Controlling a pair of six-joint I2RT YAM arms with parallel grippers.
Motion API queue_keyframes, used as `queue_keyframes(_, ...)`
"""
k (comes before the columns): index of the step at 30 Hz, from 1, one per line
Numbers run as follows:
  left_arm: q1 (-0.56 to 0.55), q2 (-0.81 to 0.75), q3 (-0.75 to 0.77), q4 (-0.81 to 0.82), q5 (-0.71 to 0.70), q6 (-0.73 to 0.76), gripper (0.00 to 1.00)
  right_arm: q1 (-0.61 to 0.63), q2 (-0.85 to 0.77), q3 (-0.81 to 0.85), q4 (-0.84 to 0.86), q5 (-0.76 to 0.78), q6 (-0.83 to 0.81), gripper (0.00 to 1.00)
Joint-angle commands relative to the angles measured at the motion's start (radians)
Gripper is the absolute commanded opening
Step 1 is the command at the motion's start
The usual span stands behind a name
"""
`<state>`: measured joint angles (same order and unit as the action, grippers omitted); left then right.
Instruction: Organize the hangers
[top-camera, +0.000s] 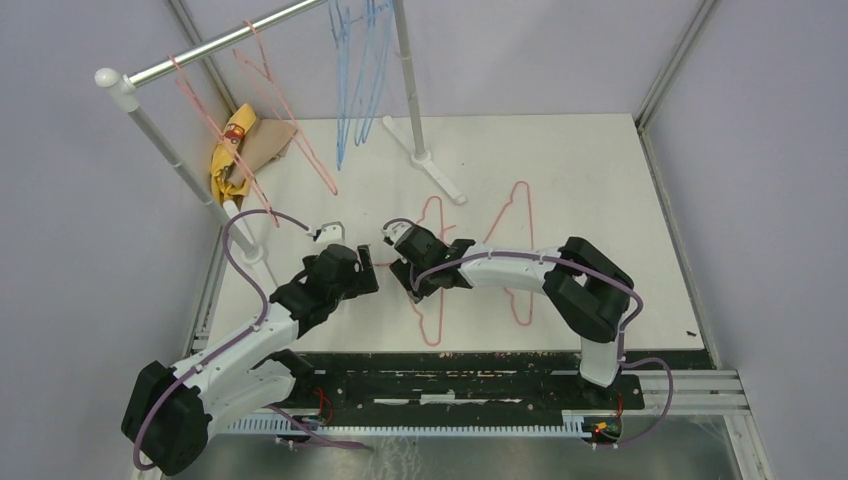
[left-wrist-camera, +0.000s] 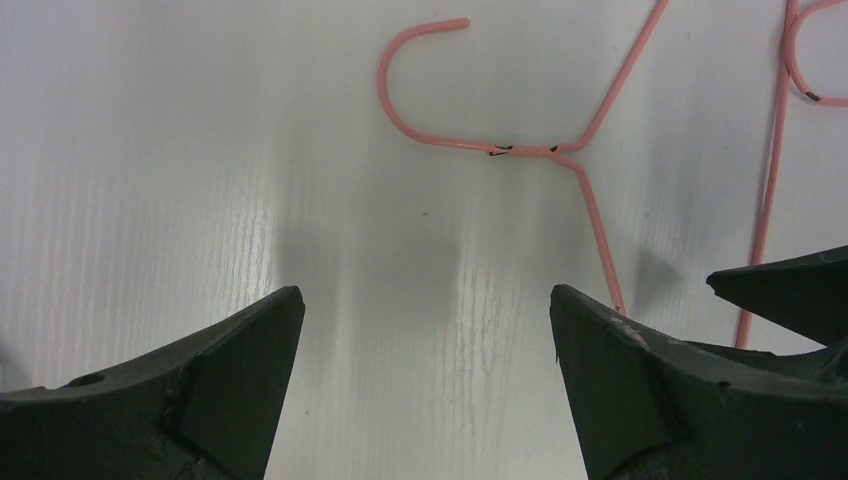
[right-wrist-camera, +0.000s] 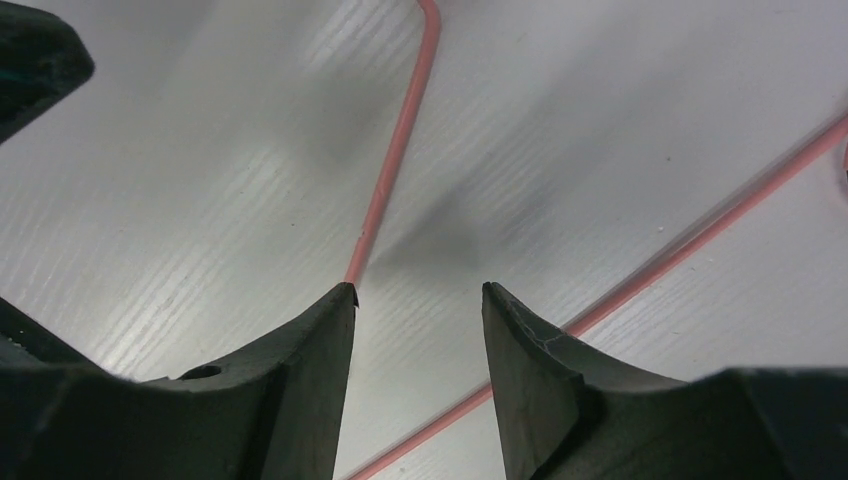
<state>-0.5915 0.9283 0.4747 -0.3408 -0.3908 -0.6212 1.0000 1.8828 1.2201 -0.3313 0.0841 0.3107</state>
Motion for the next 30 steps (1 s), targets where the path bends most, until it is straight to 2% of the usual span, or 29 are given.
queue_keyframes(1,-0.005,-0.023,0.001,0.040,-0.015,-0.045,1.00,0.027,0.026,0.055,0.006,0.032,0.014,0.58)
queue_keyframes(10,-0.005,-0.061,-0.021,0.030,-0.015,-0.065,1.00,0.056,0.076,0.090,-0.006,0.082,0.050,0.55)
queue_keyframes(16,-0.005,-0.093,-0.024,0.006,-0.014,-0.070,1.00,0.056,0.118,0.087,-0.026,0.121,0.096,0.28)
queue_keyframes(18,-0.005,-0.112,-0.031,0.001,-0.013,-0.075,1.00,0.056,0.132,0.084,-0.026,0.117,0.106,0.05)
queue_keyframes(19,-0.005,-0.123,-0.036,-0.002,-0.012,-0.076,1.00,0.057,0.136,0.081,-0.025,0.118,0.113,0.01)
queue_keyframes(25,-0.005,-0.179,-0.059,-0.010,0.011,-0.083,1.00,0.056,0.068,0.019,0.057,0.133,0.144,0.01)
queue_keyframes(30,-0.005,-0.222,-0.085,0.016,0.037,-0.091,0.99,0.030,-0.061,-0.057,0.201,0.049,0.197,0.01)
